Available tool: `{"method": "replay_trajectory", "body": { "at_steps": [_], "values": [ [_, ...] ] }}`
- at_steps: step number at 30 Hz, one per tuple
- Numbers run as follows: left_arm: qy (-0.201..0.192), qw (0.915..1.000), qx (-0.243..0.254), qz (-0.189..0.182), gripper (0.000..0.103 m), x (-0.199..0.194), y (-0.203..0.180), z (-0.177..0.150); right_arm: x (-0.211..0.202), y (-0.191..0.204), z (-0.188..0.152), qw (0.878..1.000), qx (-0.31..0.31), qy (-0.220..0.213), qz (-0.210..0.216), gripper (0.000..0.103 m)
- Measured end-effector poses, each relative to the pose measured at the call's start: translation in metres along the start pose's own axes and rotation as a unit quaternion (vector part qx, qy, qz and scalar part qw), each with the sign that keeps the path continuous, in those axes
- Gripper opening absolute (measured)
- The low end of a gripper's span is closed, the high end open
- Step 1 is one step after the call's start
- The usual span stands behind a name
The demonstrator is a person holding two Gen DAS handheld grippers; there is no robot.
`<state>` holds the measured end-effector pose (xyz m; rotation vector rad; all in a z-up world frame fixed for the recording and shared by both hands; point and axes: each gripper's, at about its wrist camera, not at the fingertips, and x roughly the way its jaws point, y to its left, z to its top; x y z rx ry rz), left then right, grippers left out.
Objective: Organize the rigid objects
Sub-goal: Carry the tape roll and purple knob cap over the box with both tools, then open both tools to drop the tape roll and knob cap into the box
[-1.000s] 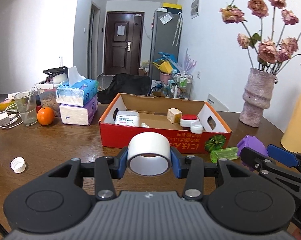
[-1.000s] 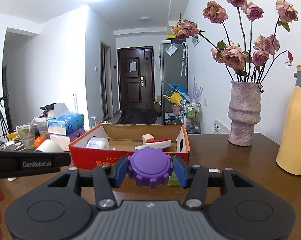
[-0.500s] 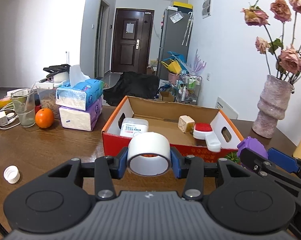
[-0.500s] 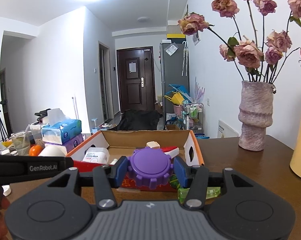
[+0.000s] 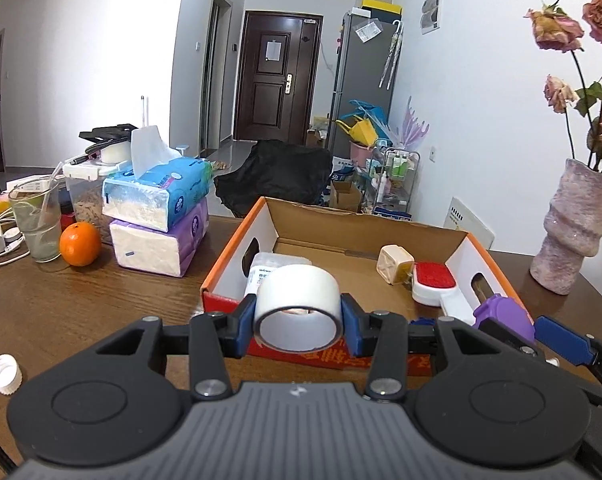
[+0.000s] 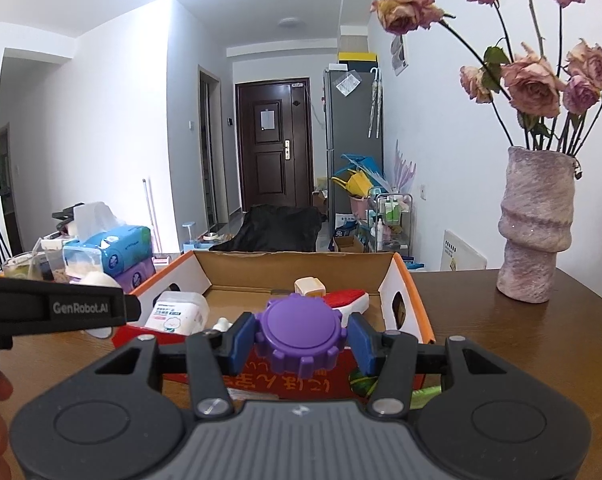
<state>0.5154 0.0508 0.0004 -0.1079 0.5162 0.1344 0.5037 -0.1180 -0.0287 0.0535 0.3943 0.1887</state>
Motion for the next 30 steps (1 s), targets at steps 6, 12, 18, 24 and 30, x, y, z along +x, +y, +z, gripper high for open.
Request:
{"method": "replay_trajectory", "body": {
  "at_steps": [6,12,18,24,30],
  "values": [
    [0.001,1.0000,0.005,0.004,0.044,0.019,-0.002,0.006,0.020,-0.002,0.006,1.000,-0.002,-0.001,-0.003,0.050],
    [0.002,0.9999,0.010,0.008,0.044,0.039,-0.005,0.013,0.040,-0.004,0.011,1.000,-0.005,0.002,-0.007,0.050],
    [0.004,0.9998,0.013,0.011,0.044,0.059,-0.007,0.020,0.060,-0.007,0.015,1.000,-0.005,0.005,-0.012,0.050],
    [0.005,0.9996,0.023,0.015,0.044,0.078,-0.011,0.025,0.080,-0.009,0.019,1.000,-0.005,0.010,-0.016,0.050],
    [0.006,0.9993,0.030,0.019,0.044,0.098,-0.012,0.031,0.097,-0.009,0.023,1.000,-0.009,0.017,-0.018,0.050]
  ]
}}
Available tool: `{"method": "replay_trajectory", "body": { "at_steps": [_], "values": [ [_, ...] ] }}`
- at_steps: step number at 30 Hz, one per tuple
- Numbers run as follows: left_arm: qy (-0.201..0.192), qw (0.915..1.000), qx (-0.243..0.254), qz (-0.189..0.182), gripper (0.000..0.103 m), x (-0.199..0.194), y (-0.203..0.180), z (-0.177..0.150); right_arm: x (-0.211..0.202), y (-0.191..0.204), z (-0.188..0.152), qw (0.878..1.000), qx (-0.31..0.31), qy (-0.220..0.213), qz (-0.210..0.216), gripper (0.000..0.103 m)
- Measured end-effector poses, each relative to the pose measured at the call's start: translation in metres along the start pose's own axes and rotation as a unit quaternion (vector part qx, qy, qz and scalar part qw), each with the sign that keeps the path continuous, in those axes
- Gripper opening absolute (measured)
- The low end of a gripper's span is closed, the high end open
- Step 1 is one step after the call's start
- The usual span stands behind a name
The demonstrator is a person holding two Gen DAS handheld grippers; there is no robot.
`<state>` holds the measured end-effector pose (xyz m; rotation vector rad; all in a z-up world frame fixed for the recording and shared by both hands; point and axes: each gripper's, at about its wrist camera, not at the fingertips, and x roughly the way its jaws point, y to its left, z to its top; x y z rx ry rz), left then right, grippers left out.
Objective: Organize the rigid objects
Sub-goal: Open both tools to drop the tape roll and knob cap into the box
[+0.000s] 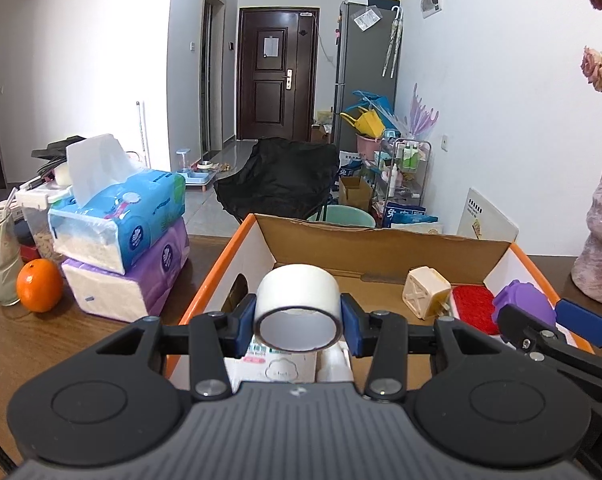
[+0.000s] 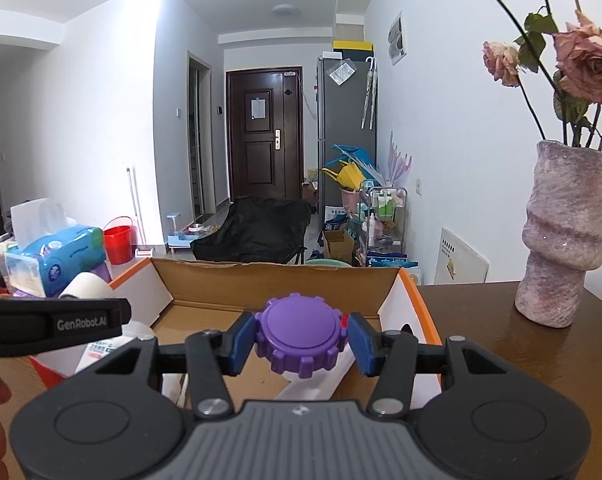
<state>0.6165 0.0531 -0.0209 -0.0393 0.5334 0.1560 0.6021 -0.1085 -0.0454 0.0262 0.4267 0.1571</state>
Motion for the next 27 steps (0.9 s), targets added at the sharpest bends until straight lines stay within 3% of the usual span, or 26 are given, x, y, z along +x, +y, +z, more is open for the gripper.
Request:
{"method": "replay_trajectory", "body": {
  "at_steps": [17,19,21,23,25,27],
  "values": [
    [0.005,0.9996,0.022,0.015,0.045,0.031,0.001,0.003,0.029,0.006,0.006,1.000,-0.014,0.020,-0.005,0.050],
    [0.002,0.9997,0.022,0.013,0.050,0.028,0.003,0.004,0.029,0.003,0.006,1.000,-0.011,0.023,-0.008,0.051],
    [-0.006,0.9996,0.022,0.016,0.067,0.025,0.004,0.004,0.028,0.002,0.006,1.000,-0.009,0.025,-0.011,0.056],
    [-0.017,0.9993,0.021,0.027,0.082,0.021,0.006,0.005,0.026,0.000,0.007,1.000,-0.007,0.024,-0.018,0.075],
    [-0.026,0.9988,0.022,0.035,0.089,0.018,0.009,0.008,0.024,-0.001,0.008,0.999,-0.009,0.021,-0.025,0.085],
    [-0.032,0.9985,0.017,0.041,0.103,0.015,0.013,0.009,0.023,-0.003,0.009,0.999,-0.009,0.020,-0.030,0.093]
  ]
}}
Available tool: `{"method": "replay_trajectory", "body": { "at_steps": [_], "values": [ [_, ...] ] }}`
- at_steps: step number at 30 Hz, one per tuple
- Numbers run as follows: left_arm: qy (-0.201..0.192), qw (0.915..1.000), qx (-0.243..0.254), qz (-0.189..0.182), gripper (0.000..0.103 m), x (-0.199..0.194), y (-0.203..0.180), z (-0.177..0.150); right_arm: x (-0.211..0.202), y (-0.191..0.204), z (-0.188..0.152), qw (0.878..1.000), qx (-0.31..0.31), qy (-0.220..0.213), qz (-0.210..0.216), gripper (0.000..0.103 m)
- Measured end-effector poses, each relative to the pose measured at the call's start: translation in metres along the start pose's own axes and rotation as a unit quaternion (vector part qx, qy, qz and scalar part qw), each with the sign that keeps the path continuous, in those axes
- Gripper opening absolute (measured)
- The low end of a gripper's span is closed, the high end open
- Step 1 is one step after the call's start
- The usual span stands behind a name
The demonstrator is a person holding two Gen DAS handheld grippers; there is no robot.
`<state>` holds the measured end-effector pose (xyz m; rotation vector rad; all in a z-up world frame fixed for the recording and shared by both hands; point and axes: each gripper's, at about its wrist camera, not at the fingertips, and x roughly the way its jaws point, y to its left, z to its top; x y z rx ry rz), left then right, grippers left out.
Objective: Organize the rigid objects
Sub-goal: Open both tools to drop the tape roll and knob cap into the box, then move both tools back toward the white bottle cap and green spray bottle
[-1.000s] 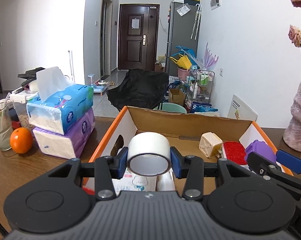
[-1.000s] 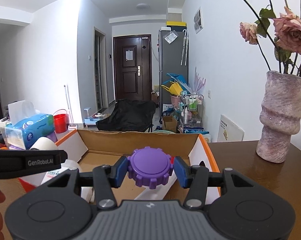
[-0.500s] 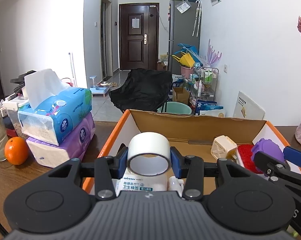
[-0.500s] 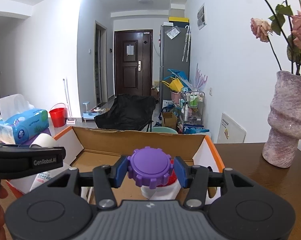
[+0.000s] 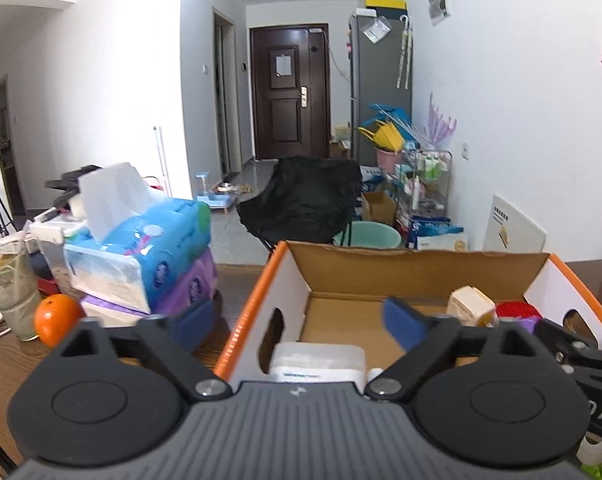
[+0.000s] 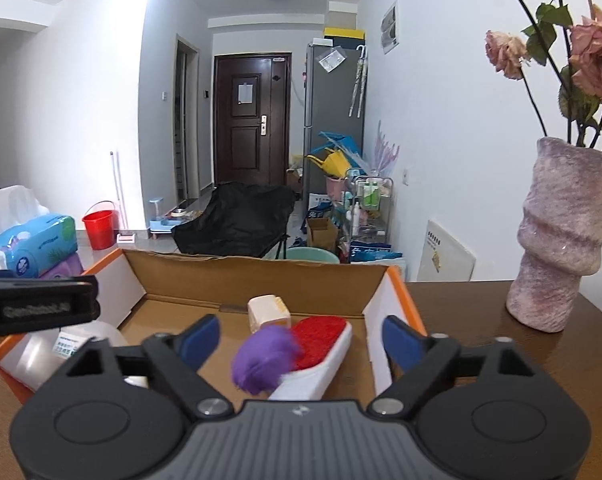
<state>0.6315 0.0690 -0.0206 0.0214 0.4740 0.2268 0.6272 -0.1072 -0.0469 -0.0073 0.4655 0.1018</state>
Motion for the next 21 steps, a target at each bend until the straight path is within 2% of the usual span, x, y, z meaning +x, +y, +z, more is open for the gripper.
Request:
{"method": "replay_trajectory", "body": {
  "at_steps": [1,2,14,21],
  "values": [
    [-0.005,1.0000,-0.001,0.003,0.103,-0.002,0.002,0.001,-0.001,-0.001,0.000,1.000,0.000,0.000,-0.002,0.101],
    [-0.005,1.0000,0.000,0.003,0.103,-0.003,0.003,0.001,-0.001,-0.002,0.001,1.000,0.001,-0.001,-0.004,0.103],
    [0.003,1.0000,-0.005,0.006,0.103,-0.007,0.004,0.003,-0.007,-0.002,0.003,1.000,-0.008,0.003,-0.002,0.103],
    [0.005,1.0000,-0.004,0.006,0.103,-0.017,0.008,0.000,-0.024,-0.005,0.004,1.000,-0.012,-0.008,-0.002,0.103]
  ]
}}
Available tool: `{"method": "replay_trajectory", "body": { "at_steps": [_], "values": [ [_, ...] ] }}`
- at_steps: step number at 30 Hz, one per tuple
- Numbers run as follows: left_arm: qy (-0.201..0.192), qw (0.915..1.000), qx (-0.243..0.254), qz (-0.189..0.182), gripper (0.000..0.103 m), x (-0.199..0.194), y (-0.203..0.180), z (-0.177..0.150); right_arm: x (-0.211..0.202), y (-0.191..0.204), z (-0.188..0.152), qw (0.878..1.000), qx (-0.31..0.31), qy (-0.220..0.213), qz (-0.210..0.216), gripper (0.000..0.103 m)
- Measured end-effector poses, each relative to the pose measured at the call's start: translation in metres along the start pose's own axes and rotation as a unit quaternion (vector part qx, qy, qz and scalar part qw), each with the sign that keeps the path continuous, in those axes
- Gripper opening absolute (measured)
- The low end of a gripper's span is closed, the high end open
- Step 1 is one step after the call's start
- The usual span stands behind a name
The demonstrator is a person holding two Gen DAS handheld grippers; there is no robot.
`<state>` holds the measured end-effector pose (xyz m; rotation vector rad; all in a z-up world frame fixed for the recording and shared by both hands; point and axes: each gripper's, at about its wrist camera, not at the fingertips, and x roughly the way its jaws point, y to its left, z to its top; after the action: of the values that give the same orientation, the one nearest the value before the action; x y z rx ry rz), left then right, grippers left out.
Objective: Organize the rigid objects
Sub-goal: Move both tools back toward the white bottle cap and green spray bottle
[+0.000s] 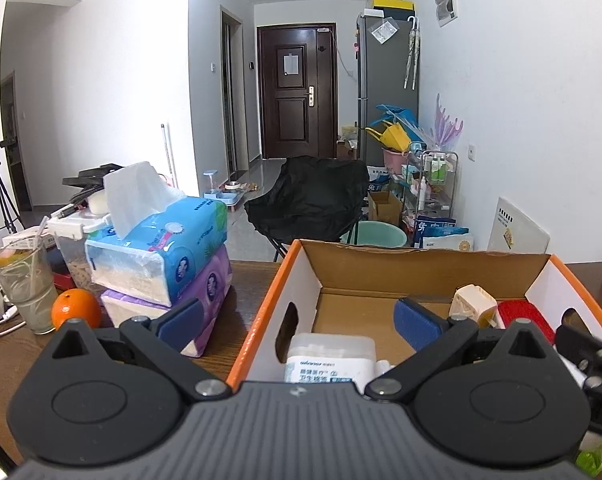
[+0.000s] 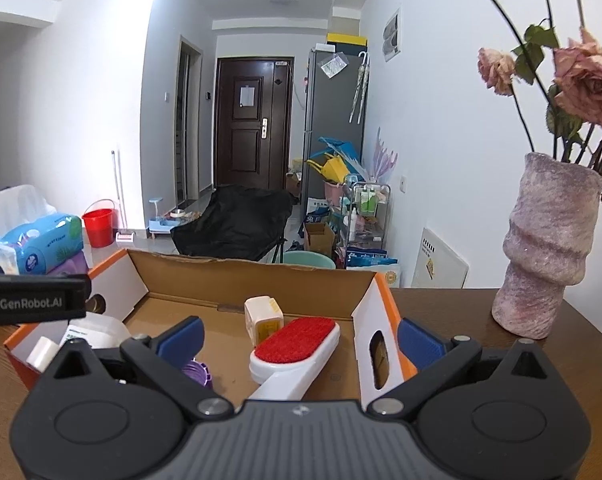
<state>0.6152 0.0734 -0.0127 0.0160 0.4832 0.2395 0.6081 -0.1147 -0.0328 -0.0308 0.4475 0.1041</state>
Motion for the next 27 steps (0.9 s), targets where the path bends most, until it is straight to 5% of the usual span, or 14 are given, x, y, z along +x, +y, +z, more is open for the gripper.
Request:
{"method": "replay_trajectory", "body": {
  "at_steps": [27],
  "values": [
    [0.005,0.9996,0.003,-0.028,0.103,-0.088,0.026,-0.039,-0.102,-0.016,-0.030,0.999,-0.009,-0.030,0.004,0.103]
  ]
}}
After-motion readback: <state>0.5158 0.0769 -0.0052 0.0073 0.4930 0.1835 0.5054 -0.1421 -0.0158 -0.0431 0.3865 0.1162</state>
